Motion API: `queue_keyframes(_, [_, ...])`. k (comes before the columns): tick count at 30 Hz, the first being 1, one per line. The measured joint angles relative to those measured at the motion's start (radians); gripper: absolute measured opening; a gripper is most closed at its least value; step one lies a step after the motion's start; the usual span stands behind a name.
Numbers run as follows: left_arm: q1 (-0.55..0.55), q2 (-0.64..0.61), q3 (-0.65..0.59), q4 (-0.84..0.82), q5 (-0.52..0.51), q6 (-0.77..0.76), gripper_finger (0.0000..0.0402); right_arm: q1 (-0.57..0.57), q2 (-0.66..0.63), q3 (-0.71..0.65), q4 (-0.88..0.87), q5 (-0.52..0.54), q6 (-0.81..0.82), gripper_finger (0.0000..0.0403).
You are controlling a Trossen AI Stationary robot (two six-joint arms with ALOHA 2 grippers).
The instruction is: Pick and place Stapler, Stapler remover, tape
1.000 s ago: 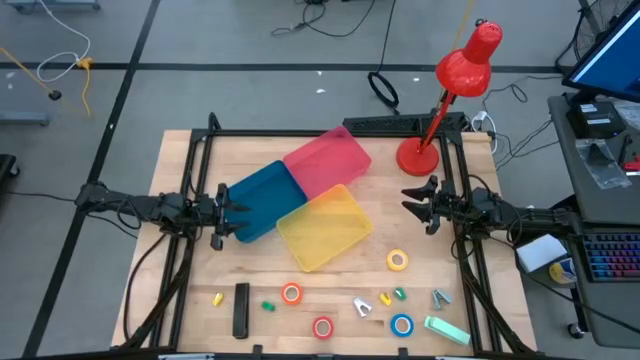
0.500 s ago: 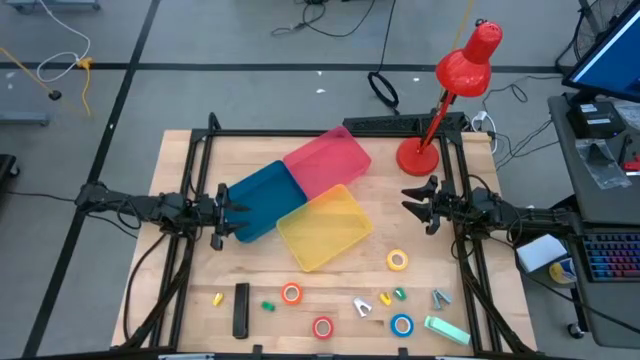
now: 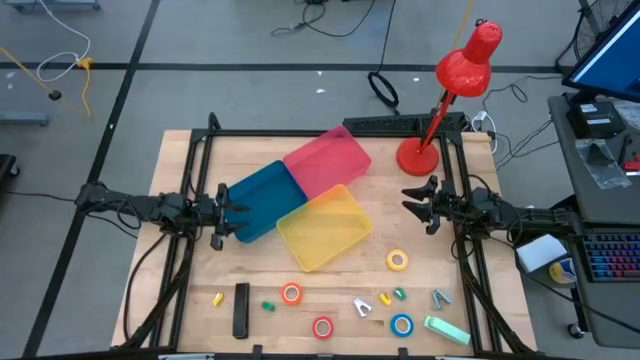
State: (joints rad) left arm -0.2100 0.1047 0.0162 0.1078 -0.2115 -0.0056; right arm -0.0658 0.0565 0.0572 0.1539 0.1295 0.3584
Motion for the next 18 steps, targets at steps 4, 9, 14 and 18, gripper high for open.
queue_keyframes(4, [0.0, 0.0, 0.0, 0.0, -0.008, 0.004, 0.0186, 0.0, 0.0, 0.0, 0.0, 0.0, 0.1, 0.0192])
queue_keyframes(9, [0.0, 0.0, 0.0, 0.002, -0.023, -0.001, 0.0186, 0.0, 0.0, 0.0, 0.008, 0.0, 0.193, 0.0192])
queue_keyframes(14, [0.0, 0.0, 0.0, 0.005, -0.023, -0.003, 0.0186, 0.0, 0.0, 0.0, 0.045, 0.0, 0.252, 0.0192])
queue_keyframes(18, [0.0, 0.0, 0.0, 0.06, -0.024, -0.003, 0.0186, 0.0, 0.0, 0.0, 0.095, 0.0, 0.246, 0.0192])
